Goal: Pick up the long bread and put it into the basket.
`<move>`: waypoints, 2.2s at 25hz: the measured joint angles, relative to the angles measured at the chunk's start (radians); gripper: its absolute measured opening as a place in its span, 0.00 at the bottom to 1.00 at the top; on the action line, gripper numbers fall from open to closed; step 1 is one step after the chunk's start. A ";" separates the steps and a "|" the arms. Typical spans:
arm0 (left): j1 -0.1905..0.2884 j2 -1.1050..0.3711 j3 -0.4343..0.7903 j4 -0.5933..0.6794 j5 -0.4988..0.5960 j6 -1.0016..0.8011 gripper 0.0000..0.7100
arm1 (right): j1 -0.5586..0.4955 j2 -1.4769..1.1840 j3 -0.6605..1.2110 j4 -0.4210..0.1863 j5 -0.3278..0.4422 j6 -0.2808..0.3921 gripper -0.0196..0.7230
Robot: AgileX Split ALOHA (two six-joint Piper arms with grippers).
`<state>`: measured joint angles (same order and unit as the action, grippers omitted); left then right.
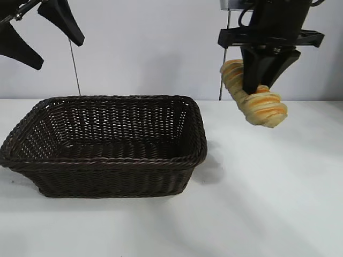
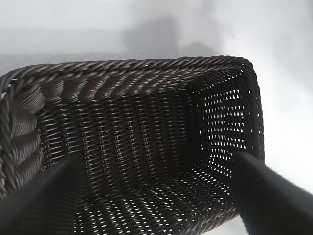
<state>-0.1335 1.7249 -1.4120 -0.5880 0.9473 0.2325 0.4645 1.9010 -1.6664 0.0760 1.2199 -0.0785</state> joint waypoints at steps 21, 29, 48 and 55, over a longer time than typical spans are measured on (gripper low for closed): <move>0.000 0.000 0.000 0.002 -0.002 0.001 0.84 | 0.086 0.125 -0.001 0.197 -0.307 -0.013 0.28; 0.000 0.000 0.000 0.006 -0.005 0.001 0.84 | 0.086 0.175 -0.001 0.213 -0.348 -0.058 0.27; 0.000 0.000 0.000 0.009 -0.005 0.001 0.84 | 0.068 0.148 -0.082 0.221 -0.214 -0.084 0.74; 0.000 0.000 0.000 0.009 -0.005 0.001 0.84 | -0.035 0.148 -0.191 0.246 -0.095 -0.092 0.75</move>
<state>-0.1335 1.7249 -1.4120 -0.5788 0.9423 0.2331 0.4295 2.0494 -1.8578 0.3219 1.1245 -0.1709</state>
